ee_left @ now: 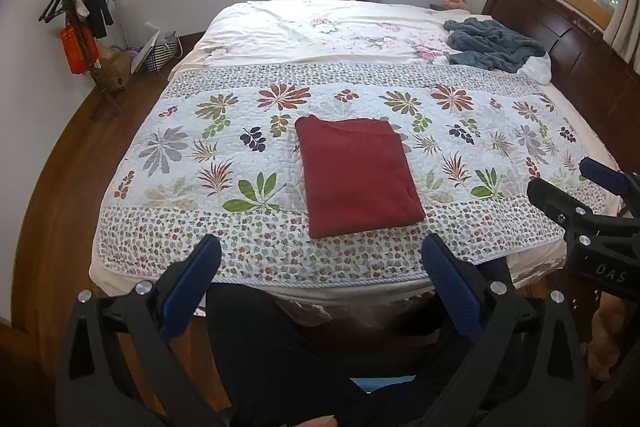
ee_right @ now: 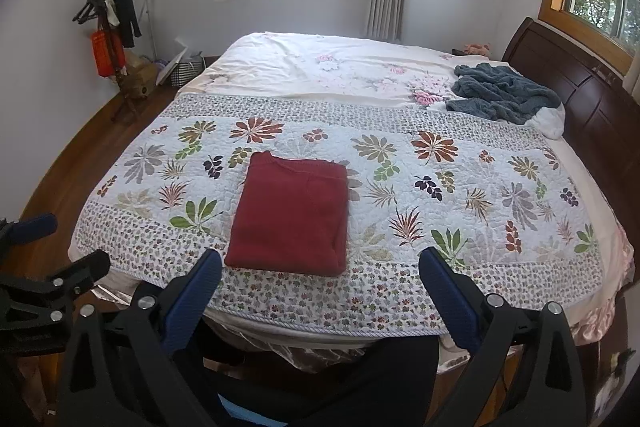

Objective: Fold small clothes

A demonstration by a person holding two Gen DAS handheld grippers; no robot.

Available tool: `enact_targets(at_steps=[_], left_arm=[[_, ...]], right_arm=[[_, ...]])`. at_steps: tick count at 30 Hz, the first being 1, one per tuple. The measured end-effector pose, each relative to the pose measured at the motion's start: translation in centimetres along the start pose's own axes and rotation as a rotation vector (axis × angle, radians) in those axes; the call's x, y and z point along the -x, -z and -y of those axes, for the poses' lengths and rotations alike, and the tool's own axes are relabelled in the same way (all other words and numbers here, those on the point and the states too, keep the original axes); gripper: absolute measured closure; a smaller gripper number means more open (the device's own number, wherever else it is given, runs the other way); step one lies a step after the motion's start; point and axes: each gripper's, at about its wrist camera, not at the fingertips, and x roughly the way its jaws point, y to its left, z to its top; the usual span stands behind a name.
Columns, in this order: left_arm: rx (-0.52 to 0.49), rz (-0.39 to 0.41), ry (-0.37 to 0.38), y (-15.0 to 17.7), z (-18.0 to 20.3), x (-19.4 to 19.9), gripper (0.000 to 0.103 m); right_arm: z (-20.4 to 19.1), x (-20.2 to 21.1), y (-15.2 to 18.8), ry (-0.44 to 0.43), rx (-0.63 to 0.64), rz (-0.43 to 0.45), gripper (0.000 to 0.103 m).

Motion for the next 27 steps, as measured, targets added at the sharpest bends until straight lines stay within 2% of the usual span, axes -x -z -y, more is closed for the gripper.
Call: enact_targets(at_steps=[27], left_arm=[[-0.003, -0.009, 0.000, 0.23, 0.17, -0.66, 0.004]], right_arm=[[-0.18, -0.23, 0.74, -0.003, -0.015, 0.007, 0.004]])
